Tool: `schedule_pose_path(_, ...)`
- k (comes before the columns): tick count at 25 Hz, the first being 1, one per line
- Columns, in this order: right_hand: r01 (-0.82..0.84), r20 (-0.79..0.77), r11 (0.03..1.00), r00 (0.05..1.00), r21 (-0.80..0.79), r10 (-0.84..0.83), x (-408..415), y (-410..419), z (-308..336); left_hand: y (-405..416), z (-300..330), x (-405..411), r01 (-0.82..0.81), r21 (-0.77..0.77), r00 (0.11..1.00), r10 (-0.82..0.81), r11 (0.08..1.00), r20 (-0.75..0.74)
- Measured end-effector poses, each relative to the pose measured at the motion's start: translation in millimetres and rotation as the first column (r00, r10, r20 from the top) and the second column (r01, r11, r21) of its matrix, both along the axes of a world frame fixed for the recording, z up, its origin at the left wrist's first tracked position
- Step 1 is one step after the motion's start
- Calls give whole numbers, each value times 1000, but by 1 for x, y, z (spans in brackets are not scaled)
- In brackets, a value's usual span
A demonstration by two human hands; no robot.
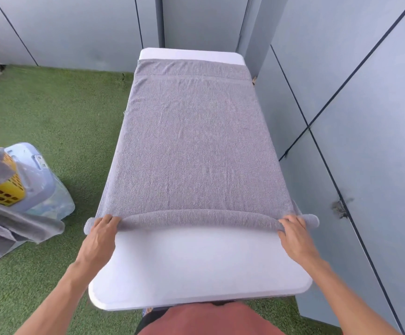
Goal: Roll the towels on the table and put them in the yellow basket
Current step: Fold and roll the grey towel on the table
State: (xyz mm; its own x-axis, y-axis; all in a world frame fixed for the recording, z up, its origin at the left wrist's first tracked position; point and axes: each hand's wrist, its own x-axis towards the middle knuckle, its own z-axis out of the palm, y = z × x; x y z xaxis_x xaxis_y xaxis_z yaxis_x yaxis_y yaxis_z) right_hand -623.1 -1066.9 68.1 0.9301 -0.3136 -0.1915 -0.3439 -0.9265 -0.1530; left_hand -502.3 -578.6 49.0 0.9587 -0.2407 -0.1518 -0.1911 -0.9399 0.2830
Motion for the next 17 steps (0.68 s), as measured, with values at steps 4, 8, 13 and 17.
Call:
schedule_pose_path(4, 65, -253, 976, 967, 207, -11, -3, -24, 13, 12, 6, -3, -23, -15, 968, 18, 1000, -252)
schedule_pose_path(8, 321, 17, 853, 933, 412, -359, 10, -14, 23, 9, 19, 15, -196, -179, 976, 173, 964, -133)
schedule_pose_path(13, 89, 238, 983, 970, -162, -49, -26, 24, -4, -11, 3, -41, -53, 109, 959, 21, 993, 282)
schedule_pose_path(17, 11, 159, 994, 987, -106, 6, -16, 18, -15, -13, -7, -41, -20, 140, 973, -13, 990, 229)
